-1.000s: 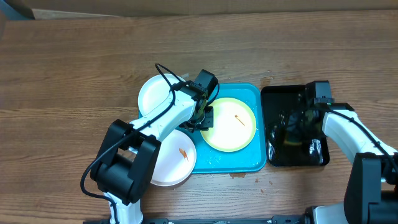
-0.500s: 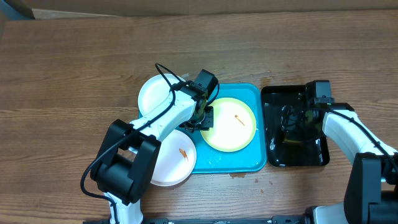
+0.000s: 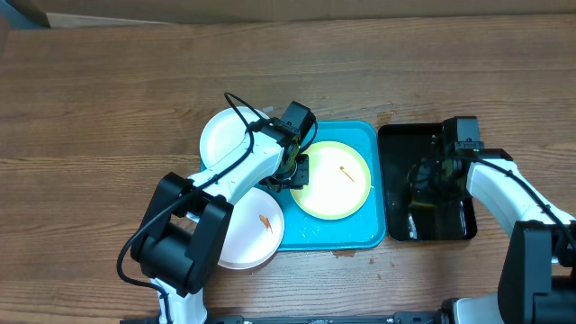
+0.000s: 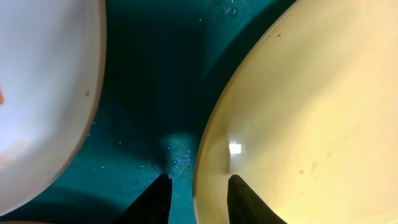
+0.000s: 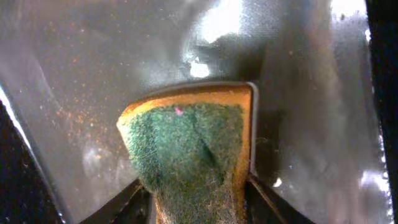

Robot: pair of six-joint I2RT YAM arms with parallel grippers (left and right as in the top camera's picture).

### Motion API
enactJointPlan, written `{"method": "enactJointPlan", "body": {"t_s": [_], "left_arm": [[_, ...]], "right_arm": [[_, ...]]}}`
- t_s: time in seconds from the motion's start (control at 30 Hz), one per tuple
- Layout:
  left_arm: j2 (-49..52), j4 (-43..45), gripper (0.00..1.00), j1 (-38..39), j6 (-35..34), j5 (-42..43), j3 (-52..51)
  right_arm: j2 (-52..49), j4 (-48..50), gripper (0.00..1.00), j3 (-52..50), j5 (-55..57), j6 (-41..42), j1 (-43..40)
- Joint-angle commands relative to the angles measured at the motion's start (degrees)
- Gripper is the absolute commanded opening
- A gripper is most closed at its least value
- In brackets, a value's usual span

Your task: Clean dirty plates on tray and stack at the side

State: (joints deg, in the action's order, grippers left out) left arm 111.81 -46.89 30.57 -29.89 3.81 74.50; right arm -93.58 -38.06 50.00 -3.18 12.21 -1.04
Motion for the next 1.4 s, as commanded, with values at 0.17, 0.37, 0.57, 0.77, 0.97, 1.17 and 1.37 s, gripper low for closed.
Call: {"method": "enactJointPlan", "body": {"t_s": [0.17,0.37,0.57,0.77,0.97,1.17,1.37], "left_arm": [[1.03,0.92,0.32,0.22,-0.59,-0.85,-0.55],[1.03,0.98,0.31,0.22,-0.59,-0.85,-0.55],[1.03,1.31,0.27,0.22,-0.57,-1.84,-0.55],[1.03,1.33,0.17,0.22,-0.59,-2.73,-0.55],[1.03,1.68,0.04,0.20,-0.52,-3.08,-0.55],[1.03,2.16,0.04,-0.35,0.52,-3.63,-0.52],[1.01,2.10,0.04,-1.31,3.78,-4.00,-0.52]], "right_arm": [[0.98,0.50,0.54,-0.17,-0.35,-0.42,0.24],[0.90,1.38,0.06,-0.09,-0.59,-0.39,0.35],[2.36,-1.81,0.04,4.48,-0.57,0.72,0.35],[6.12,-7.23,0.04,9.46,4.98,3.43,0.79],[8.46,-9.09,0.04,10.25,8.28,4.17,3.58],[8.46,-11.72,0.04,10.23,25.07,8.33,9.97],[8.44,-10.80,0.04,10.23,30.03,7.52,15.69]]}}
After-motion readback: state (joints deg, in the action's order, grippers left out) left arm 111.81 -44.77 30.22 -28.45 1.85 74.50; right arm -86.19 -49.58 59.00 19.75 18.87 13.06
